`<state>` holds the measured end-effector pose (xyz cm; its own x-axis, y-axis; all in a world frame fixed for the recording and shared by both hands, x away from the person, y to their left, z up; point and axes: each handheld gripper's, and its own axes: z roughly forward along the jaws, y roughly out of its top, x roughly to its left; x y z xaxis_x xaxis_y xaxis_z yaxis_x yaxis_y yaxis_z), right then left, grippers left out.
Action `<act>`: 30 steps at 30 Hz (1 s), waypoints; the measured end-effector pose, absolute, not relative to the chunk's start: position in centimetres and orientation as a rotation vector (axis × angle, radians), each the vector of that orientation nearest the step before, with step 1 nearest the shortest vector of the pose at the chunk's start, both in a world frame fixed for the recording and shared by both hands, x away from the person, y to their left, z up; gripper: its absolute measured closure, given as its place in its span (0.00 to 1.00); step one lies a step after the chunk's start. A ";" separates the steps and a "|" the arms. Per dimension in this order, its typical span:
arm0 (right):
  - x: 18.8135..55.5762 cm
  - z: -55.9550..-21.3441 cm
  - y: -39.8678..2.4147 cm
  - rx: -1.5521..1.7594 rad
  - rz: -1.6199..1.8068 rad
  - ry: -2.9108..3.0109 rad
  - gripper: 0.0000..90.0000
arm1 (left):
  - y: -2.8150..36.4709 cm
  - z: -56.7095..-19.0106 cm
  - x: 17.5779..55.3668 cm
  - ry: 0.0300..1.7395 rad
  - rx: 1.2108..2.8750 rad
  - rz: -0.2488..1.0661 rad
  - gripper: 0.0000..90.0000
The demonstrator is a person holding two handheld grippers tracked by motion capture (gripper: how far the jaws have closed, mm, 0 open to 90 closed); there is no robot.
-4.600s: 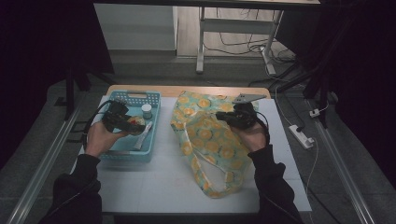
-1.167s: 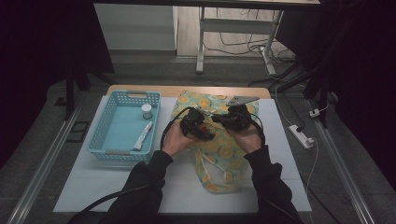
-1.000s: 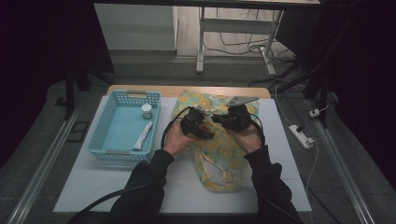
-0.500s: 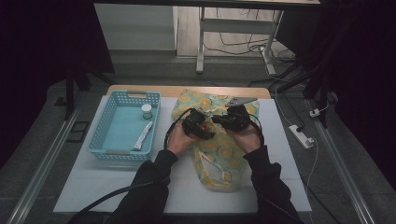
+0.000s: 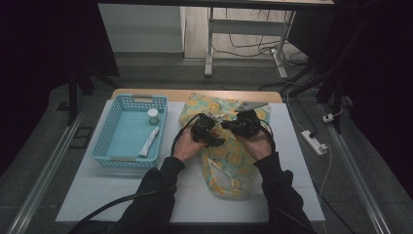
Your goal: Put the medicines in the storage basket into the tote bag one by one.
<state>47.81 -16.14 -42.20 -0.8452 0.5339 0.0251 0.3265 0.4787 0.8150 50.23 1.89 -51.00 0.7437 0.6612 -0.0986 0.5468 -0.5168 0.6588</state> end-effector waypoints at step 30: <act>47.8 -41.7 -16.7 0.747 1.330 2.478 1.00 | 5.9 -46.8 46.3 0.830 2.160 0.004 0.00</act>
